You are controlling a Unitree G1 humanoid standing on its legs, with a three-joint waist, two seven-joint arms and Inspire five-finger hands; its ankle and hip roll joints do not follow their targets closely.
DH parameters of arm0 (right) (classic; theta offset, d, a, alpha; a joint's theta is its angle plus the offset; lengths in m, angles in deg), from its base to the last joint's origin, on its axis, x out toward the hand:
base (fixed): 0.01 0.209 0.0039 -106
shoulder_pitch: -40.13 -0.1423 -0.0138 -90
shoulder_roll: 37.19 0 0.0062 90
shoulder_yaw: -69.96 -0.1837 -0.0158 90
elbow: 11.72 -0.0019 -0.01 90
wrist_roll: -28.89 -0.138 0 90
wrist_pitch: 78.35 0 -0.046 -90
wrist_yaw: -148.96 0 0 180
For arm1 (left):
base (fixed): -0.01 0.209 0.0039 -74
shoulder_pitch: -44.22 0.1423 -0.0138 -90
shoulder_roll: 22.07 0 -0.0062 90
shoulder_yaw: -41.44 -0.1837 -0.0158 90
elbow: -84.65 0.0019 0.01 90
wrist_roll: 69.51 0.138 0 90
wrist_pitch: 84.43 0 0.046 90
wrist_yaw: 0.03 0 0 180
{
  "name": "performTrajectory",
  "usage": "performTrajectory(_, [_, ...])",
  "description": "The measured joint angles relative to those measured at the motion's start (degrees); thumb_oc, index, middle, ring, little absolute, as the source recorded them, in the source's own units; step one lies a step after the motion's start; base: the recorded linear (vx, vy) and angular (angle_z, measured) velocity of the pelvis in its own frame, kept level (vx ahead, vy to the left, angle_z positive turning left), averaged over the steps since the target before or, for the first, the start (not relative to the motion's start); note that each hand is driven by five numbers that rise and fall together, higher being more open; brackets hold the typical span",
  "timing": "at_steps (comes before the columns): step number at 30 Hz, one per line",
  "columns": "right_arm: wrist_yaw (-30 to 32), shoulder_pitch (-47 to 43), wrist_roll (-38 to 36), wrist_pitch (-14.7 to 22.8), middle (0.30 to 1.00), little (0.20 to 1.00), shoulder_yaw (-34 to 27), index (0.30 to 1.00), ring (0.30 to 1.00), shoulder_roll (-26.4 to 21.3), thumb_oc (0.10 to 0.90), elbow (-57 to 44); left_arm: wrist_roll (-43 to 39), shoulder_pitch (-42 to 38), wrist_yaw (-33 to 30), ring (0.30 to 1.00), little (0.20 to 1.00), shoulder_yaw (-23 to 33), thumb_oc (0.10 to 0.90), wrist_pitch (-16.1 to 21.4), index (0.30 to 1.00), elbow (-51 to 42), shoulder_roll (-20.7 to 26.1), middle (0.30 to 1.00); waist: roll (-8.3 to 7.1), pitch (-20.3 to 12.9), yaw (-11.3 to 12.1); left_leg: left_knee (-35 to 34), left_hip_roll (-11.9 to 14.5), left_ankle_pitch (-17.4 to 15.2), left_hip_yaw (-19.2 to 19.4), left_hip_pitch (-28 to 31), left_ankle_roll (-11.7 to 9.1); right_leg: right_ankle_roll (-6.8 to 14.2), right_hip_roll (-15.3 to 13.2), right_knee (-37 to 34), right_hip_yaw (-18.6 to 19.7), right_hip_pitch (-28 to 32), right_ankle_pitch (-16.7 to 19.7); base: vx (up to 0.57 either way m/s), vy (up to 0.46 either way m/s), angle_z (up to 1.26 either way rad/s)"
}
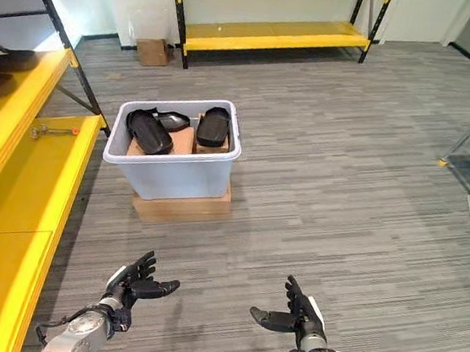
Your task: Move parts from the plastic box to the shelf.
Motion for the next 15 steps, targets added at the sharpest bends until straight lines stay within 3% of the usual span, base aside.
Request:
performTrajectory(4, [0.01,1.10,-0.01,-0.43,1.000,1.000,0.97,1.000,1.000,-0.10,0.900,0.30,0.01,-0.09,0.34,1.000,1.000,1.17,0.900,0.43,1.000,0.05,-0.09,1.000,-0.79,1.98,-1.99,-1.76,0.00,-1.90,-1.09,5.17,-2.63,-0.86,2.76,-13.13,-4.82,-5.19,1.81,0.35,-0.097,0.33])
performTrajectory(5, [0.18,0.63,-0.03,-0.45,1.000,1.000,0.71,1.000,1.000,-0.12,0.900,0.29,0.02,0.10,0.61,1.000,1.000,1.35,0.900,0.40,1.000,0.25,-0.01,1.000,-1.23,2.36,-1.78,-2.14,-0.02,-2.87,-0.51,6.95,-3.94,-0.20,3.72,-25.78,-6.81,-5.00,5.70,0.33,-0.167,0.07])
performTrajectory(6, [0.37,0.49,-0.03,-0.38,1.000,1.000,0.63,1.000,1.000,-0.32,0.900,0.34,0.16,0.25,0.77,1.000,1.000,1.42,0.900,0.26,1.000,0.33,-0.33,1.000,-1.04,2.59,-2.55,-2.87,0.14,-3.59,-1.24,8.72,-5.05,-0.06,3.93,-30.60,-7.94,-5.41,8.52,0.46,-0.233,0.08])
performTrajectory(9, [0.39,0.88,0.01,-0.45,1.000,1.000,0.49,1.000,1.000,-0.68,0.900,0.35,0.52,0.66,0.87,1.000,1.000,1.41,0.900,0.22,1.000,0.54,-1.31,1.000,-0.49,2.55,-3.00,-4.84,1.05,-5.16,-2.31,13.92,-8.38,-0.02,3.94,-41.70,-13.01,-0.88,11.52,0.29,-0.179,0.22])
performTrajectory(10, [0.31,1.06,0.03,-0.44,1.000,1.000,0.29,1.000,1.000,-0.96,0.900,0.76,0.72,0.49,0.94,1.000,1.000,1.63,0.900,0.16,1.000,0.93,-2.32,1.000,0.10,2.67,-2.90,-4.23,2.26,-6.01,-2.85,15.86,-9.92,0.50,4.18,-42.22,-13.67,0.88,15.76,0.31,-0.215,0.24])
performTrajectory(12, [0.40,0.26,0.04,-0.55,1.000,1.000,-0.23,1.000,1.000,-1.82,0.900,1.47,0.97,0.11,1.10,1.000,1.000,1.86,0.900,0.17,1.000,0.83,-4.46,1.000,2.96,2.57,-3.73,-2.27,5.75,-5.76,-4.26,16.19,-11.46,0.73,5.67,-36.38,-14.17,0.45,16.34,0.27,-0.233,0.52])
performTrajectory(13, [0.21,-0.10,0.04,-0.55,1.000,1.000,-0.44,1.000,1.000,-2.64,0.900,1.56,0.96,-0.67,1.53,1.000,1.000,1.22,0.900,0.17,1.000,0.54,-4.68,1.000,3.55,2.55,-4.12,-1.12,7.08,-3.68,-3.97,16.97,-12.64,-1.80,6.83,-34.12,-13.54,1.14,17.88,0.42,-0.417,0.56])
performTrajectory(14, [-0.10,-2.04,0.03,-0.62,1.000,1.000,-0.47,1.000,1.000,-3.03,0.900,2.68,0.94,-0.60,1.84,1.000,1.000,1.24,0.900,0.28,1.000,-0.15,-4.66,1.000,4.45,2.48,-4.19,-0.33,9.90,-1.35,-4.50,18.71,-13.91,-4.32,9.14,-29.96,-13.73,1.73,13.83,0.33,-0.374,0.14])
performTrajectory(15, [-0.06,-2.99,-0.01,-0.66,1.000,1.000,-0.43,1.000,1.000,-2.95,0.900,2.72,0.88,-0.88,1.79,1.000,1.000,1.30,0.900,0.42,1.000,-0.17,-4.39,1.000,4.30,2.54,-4.00,2.80,11.69,-0.59,-4.98,18.29,-14.17,-6.14,10.23,-27.75,-13.74,2.12,11.87,0.18,-0.250,-0.18])
